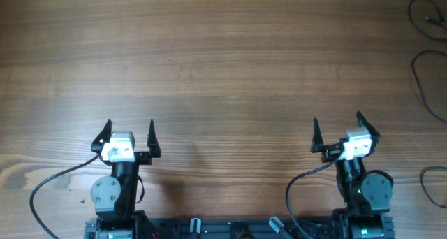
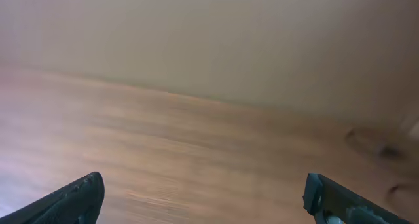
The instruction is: Untangle cables
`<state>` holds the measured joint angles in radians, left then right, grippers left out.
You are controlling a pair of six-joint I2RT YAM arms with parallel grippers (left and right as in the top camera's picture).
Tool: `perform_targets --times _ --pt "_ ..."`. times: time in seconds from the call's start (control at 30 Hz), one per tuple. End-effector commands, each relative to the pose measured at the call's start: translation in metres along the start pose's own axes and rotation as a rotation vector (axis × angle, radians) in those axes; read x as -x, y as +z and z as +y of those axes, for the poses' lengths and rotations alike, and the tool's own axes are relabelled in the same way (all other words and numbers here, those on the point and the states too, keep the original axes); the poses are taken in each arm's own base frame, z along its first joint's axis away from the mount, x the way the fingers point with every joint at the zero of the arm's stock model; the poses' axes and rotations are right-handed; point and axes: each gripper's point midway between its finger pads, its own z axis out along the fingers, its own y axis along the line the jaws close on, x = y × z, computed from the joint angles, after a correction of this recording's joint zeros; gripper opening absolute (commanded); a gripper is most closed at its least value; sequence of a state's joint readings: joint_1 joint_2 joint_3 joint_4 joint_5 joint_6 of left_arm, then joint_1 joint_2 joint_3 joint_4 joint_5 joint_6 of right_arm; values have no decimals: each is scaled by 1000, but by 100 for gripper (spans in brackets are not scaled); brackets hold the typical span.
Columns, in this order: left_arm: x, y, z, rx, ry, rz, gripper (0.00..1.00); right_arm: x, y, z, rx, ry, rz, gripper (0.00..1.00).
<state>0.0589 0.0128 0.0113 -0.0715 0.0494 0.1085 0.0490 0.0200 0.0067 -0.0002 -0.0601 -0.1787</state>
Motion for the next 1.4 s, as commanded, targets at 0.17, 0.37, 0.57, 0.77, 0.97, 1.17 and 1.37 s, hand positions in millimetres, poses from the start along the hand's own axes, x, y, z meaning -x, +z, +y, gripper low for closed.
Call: perform_targets --times 0.17,0.37,0.57,0.77,0.97,1.17,1.37 --pt "-2 0 2 11 15 1 100 3 -1 -3 -14 -95 -12 100" --pt "-2 0 2 11 15 1 100 2 -1 -7 -29 9 -11 100" --pt "-2 0 2 11 15 1 100 2 -1 -8 -35 262 -15 100" --pt "-2 0 2 11 15 1 100 2 -1 -8 -32 275 -15 100" --pt "-2 0 2 11 15 1 100 2 -1 -8 -32 275 -14 100" --pt "-2 0 2 11 15 1 100 2 -1 -8 -32 275 -14 100" --pt "-2 0 2 11 15 1 100 2 -1 -8 -32 275 -14 100"
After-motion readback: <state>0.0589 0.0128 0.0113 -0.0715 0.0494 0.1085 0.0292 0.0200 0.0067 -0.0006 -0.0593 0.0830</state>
